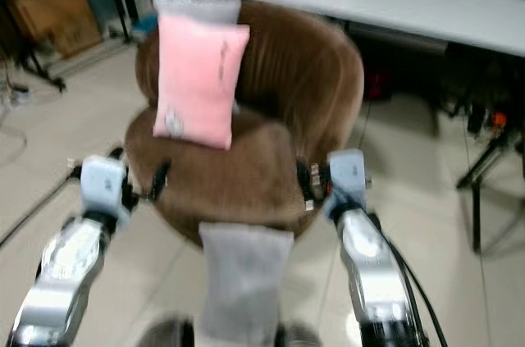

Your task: Move the pillow to the sofa from floor

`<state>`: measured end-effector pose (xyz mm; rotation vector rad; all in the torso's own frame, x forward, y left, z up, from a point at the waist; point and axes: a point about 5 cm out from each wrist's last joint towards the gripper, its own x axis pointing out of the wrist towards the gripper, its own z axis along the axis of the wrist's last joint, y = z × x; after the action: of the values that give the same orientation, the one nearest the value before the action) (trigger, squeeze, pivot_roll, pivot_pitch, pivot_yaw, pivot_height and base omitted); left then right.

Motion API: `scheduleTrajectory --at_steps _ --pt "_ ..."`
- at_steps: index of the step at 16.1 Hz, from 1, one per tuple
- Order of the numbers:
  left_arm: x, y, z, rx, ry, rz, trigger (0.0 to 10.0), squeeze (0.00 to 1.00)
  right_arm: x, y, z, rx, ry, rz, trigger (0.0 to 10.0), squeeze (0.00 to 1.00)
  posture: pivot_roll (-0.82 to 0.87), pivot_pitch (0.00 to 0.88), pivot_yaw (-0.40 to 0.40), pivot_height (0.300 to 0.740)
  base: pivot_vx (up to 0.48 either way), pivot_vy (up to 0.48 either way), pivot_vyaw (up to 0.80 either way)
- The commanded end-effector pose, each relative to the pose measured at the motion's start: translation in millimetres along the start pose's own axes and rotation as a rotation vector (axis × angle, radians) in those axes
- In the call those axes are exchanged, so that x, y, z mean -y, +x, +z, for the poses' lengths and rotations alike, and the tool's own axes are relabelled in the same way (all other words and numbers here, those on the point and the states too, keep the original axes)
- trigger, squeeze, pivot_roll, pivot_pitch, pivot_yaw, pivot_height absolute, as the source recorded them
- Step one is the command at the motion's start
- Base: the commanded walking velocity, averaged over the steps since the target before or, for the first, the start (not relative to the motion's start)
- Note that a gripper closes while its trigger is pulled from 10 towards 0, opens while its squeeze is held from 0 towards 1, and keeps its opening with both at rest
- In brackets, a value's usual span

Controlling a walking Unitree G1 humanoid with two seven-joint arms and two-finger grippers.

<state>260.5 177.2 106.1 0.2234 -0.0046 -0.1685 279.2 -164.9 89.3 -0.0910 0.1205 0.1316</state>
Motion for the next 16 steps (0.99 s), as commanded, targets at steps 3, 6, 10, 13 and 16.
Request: scheduleTrajectory --at_steps 3,6,10,13,16 --pt "0.6 2.3 2.7 0.011 -0.02 0.006 10.0 0.25 -0.8 -0.5 1.9 0.006 0.027 0.001 10.0 0.0 0.04 0.0 -0.006 0.62 0.0 0.0 0.0" --pt "1.8 3.4 3.6 0.016 -0.022 0.002 10.0 0.25 -2.3 -0.8 2.2 0.006 0.052 0.014 10.0 0.0 0.03 0.0 -0.004 0.62 0.0 0.0 0.0" --pt "3.0 3.1 4.5 0.027 -0.026 -0.009 10.0 0.27 -2.9 -0.4 3.4 0.006 0.039 0.021 10.0 0.0 0.03 0.0 -0.007 0.62 0.0 0.0 0.0" --pt "1.7 1.5 3.0 0.027 -0.034 0.001 10.0 0.27 -4.5 0.2 4.0 0.01 0.027 0.031 10.0 0.0 0.03 0.0 -0.016 0.62 0.29 0.0 0.0" --pt "1.5 1.8 2.9 0.028 -0.037 0.005 10.0 0.27 -4.9 0.8 4.7 0.015 0.013 0.033 10.0 0.0 0.03 0.0 -0.02 0.62 0.347 0.0 0.0"
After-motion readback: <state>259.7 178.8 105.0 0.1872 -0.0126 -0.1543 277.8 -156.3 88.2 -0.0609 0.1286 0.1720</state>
